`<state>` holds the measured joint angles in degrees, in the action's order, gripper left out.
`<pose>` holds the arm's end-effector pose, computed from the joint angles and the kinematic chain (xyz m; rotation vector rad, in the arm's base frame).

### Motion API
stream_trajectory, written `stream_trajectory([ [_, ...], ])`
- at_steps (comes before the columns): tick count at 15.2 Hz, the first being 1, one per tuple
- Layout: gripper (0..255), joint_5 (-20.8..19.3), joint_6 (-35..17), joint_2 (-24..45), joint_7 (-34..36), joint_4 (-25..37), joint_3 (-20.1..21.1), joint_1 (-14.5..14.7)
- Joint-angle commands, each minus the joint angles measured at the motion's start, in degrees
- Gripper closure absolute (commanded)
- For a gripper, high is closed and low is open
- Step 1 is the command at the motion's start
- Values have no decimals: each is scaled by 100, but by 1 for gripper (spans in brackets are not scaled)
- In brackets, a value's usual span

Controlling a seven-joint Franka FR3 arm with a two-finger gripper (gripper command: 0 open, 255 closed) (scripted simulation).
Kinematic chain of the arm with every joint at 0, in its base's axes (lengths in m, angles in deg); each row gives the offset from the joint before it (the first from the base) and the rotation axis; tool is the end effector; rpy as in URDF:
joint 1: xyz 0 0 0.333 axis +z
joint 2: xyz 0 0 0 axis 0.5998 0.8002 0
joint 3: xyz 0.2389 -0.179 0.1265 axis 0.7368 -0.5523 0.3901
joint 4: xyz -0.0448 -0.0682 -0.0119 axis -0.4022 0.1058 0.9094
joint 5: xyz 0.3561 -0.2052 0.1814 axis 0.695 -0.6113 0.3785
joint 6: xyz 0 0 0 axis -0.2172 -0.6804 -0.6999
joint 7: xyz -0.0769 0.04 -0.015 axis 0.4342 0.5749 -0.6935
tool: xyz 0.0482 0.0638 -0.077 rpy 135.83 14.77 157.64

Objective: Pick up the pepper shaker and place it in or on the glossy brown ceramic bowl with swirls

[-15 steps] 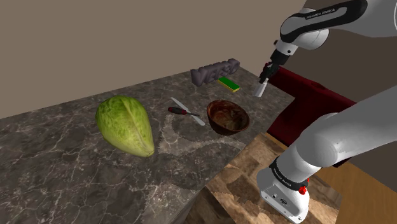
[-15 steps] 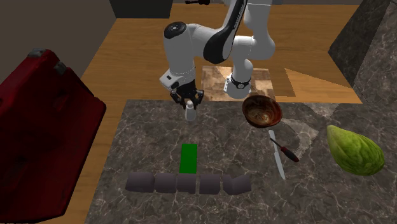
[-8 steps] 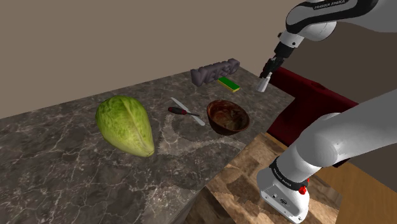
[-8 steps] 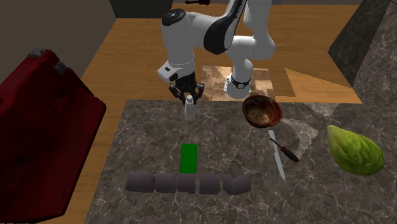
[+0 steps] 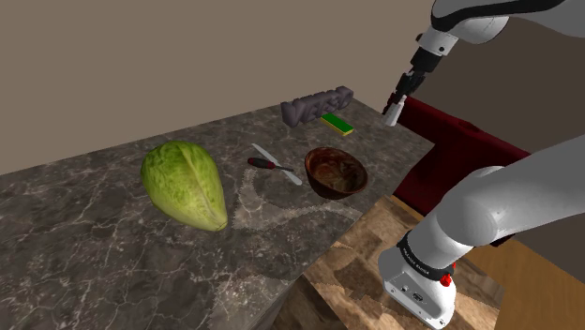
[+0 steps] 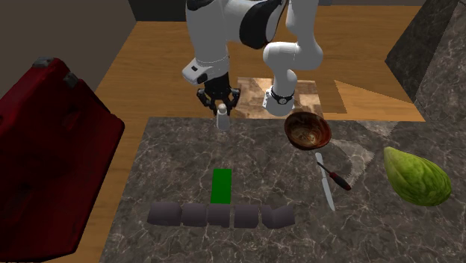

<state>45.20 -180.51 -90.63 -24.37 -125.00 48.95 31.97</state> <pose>0.3848 -0.3174 0.4846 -3.0497 0.0334 -0.0908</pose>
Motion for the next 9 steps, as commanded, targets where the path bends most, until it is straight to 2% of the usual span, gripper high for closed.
stream_trajectory([
  [1,255,-1,160,-30,12,131,25,0],
  [6,255,15,514,-61,42,455,81,13],
  [9,255,-49,601,-562,505,51,482,4],
])
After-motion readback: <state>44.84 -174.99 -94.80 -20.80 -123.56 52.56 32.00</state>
